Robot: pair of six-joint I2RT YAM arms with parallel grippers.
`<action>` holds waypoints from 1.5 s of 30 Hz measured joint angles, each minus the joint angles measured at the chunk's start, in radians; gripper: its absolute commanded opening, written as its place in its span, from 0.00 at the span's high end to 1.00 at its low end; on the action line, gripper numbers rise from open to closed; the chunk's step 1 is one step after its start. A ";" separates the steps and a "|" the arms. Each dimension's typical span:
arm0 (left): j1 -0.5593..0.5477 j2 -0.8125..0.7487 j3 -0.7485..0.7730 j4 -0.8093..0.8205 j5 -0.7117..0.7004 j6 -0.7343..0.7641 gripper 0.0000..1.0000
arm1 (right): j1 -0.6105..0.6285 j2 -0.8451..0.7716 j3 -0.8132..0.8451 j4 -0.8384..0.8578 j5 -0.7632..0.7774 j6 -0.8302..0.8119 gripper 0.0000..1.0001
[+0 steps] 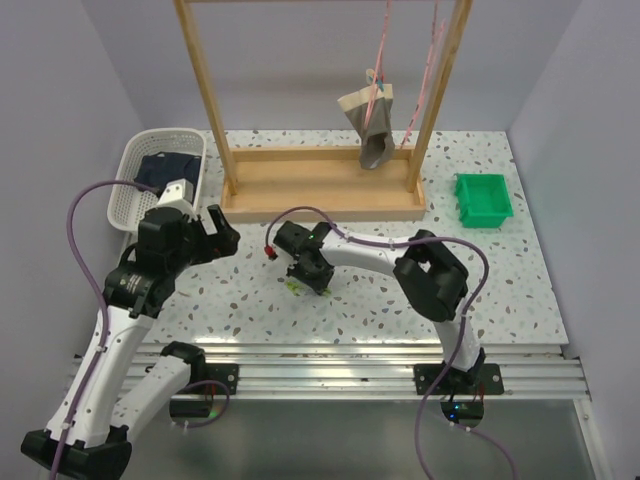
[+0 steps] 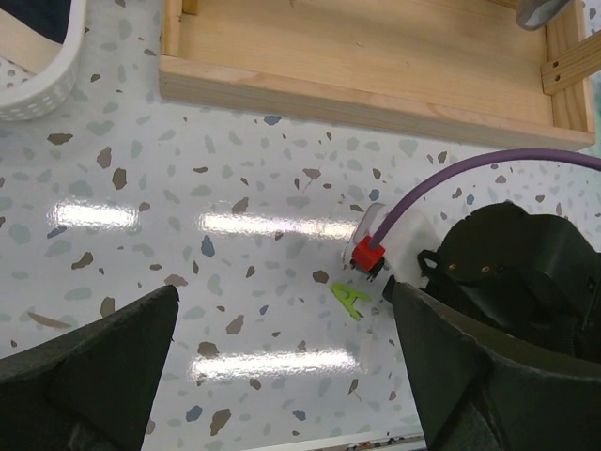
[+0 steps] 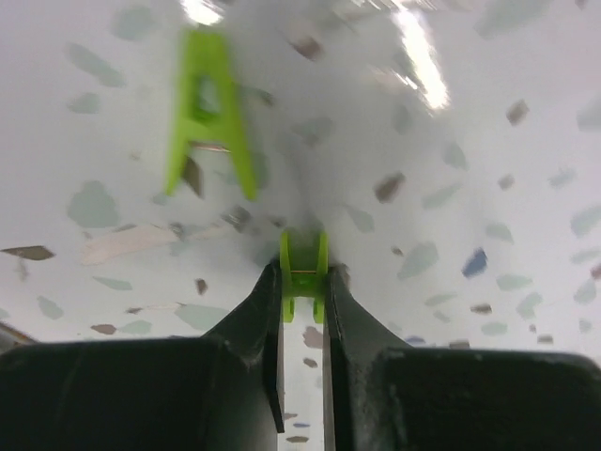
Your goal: Remove the underwear clipped to the hanger
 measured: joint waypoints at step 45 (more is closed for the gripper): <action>0.000 0.453 0.053 0.264 0.237 0.011 0.00 | -1.110 0.016 0.339 0.077 0.497 0.631 0.38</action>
